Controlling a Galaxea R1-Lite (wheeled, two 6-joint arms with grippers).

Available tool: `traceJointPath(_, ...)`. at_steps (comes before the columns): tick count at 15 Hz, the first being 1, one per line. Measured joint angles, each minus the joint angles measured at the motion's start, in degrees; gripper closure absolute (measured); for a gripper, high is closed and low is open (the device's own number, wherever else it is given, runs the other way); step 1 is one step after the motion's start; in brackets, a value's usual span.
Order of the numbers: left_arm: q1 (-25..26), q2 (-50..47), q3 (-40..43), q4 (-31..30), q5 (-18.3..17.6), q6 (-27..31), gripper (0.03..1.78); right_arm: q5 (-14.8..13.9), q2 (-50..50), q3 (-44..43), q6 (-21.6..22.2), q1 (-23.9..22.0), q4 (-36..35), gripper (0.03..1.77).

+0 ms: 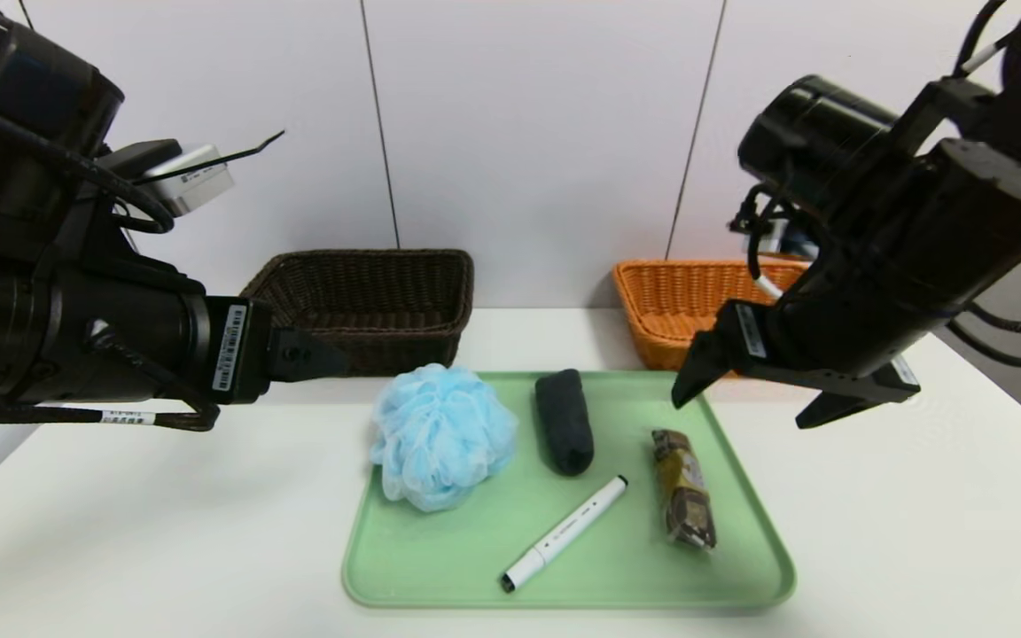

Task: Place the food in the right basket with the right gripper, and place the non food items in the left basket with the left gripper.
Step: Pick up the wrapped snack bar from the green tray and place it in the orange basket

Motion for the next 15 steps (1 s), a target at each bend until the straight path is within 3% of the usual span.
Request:
traceJointPath(3,0.0,-0.1,0.1,0.0,-0.1,0.1,0.12,0.1,4.4,1.0,2.4,0.9,0.7,0.09)
traceJointPath(15,-0.1,-1.4,2.0,-0.6,-0.4,0.3,0.12,0.0,15.7,2.6,1.9,0.5,-1.0,0.09)
